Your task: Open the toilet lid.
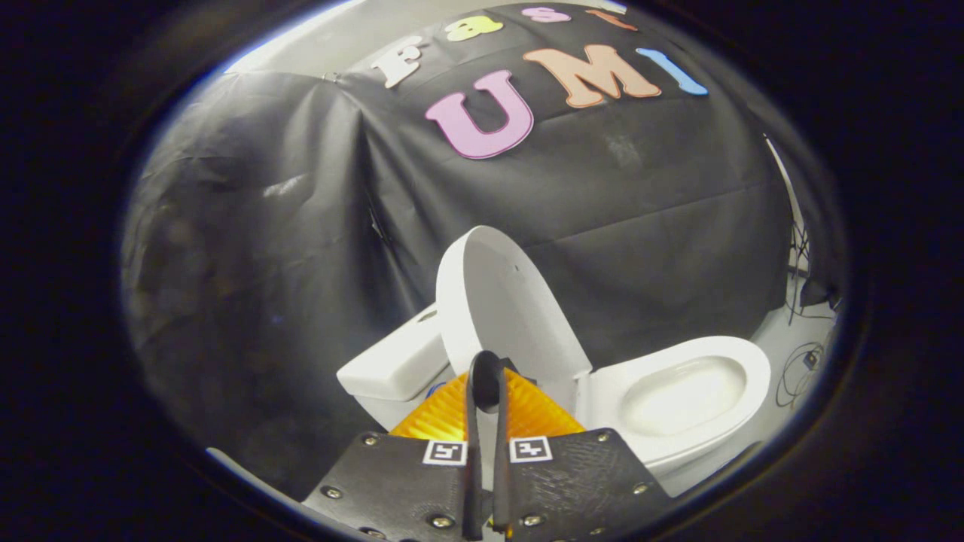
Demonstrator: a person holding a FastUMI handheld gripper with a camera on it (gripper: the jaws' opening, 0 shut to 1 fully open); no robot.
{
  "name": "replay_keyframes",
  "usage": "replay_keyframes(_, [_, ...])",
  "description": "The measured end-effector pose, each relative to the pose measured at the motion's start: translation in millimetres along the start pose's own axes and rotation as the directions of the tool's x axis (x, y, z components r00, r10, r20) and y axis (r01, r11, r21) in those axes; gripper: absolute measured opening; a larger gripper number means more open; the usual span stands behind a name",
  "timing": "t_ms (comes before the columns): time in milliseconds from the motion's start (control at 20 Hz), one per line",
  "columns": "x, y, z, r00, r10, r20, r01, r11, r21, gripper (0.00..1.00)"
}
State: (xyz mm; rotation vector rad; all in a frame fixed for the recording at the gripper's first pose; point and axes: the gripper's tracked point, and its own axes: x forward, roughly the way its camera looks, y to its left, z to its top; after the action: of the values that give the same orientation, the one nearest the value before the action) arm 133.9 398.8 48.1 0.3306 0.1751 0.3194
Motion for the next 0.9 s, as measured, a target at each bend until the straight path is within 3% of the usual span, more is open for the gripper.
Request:
replay_keyframes(400, [0.5, 7.4, -1.8, 1.0, -0.017, 0.015, 0.017, 1.0, 0.007, 0.17])
replay_keyframes(700, [-15.5, 0.7, 2.1, 0.999, -0.035, 0.023, 0.038, 0.983, -0.181, 0.32])
replay_keyframes(800, [-30.7, -6.2, 16.0, 0.997, -0.047, 0.058, 0.06, 0.969, -0.24, 0.46])
replay_keyframes(900, [-48.2, -17.4, 32.5, 0.995, -0.054, 0.088, 0.073, 0.969, -0.235, 0.67])
